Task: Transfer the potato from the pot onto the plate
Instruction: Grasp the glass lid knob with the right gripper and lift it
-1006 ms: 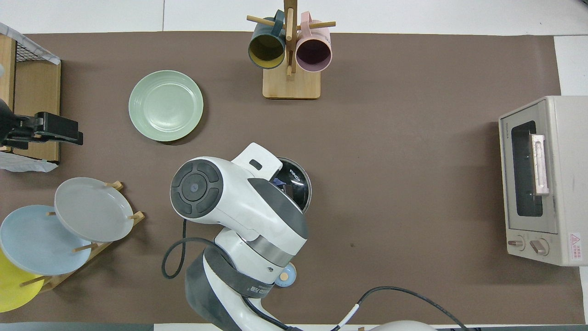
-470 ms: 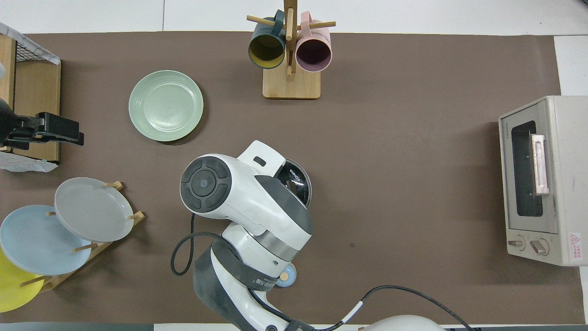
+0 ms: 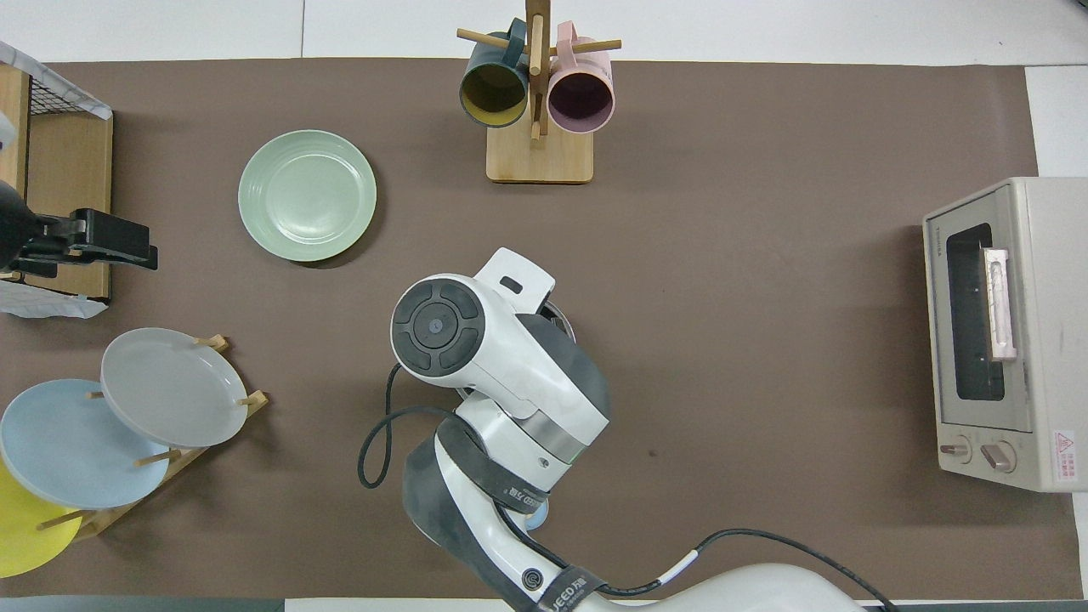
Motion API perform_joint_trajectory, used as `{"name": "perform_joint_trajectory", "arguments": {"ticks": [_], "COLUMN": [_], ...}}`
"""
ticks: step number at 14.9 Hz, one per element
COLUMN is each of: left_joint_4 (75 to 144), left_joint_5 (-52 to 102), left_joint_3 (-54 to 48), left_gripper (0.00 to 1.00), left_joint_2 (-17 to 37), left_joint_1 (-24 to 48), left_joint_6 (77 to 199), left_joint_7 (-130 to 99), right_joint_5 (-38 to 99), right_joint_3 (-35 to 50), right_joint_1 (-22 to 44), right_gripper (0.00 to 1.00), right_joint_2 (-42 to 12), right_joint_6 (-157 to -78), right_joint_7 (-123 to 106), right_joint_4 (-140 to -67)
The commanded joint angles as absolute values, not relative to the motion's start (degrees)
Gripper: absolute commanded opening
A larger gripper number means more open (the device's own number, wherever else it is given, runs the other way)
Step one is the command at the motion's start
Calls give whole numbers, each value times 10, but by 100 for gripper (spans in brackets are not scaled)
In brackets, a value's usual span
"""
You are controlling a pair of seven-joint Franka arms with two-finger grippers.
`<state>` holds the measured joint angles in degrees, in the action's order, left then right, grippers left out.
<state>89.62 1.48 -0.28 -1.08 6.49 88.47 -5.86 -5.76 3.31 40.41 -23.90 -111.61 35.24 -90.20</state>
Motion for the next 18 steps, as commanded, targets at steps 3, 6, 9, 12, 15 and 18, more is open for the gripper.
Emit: {"name": "perform_joint_trajectory", "arguments": {"ticks": [3,6,9,12,15,18], "left_joint_4": [916,916,916,916,920,935], "left_joint_5": [18,18,18,20,21,22], "left_joint_3": [1,1,1,1,-1,-2], "left_gripper": [100,100,100,100,100,100], "left_joint_2": [-25,-25,-26,-26,-26,-26], "left_joint_1": [70,71,70,70,71,102], "left_joint_6": [899,899,899,899,901,919], "left_joint_7": [-67,-67,-67,-69,-68,-98], "right_joint_5": [-54,-37,-29,-25,-27,-29], "right_joint_3": [38,37,37,36,33,32], "right_joint_1": [399,396,393,389,371,316], "right_gripper": [72,40,11,0,0,0], "right_joint_2": [-216,-213,-207,-195,-172,-146], "right_joint_6": [-1126,-1121,-1119,-1108,-1078,-1032], "right_joint_7": [352,352,353,353,342,258], "right_joint_4": [-927,-925,-923,-919,-906,-906]}}
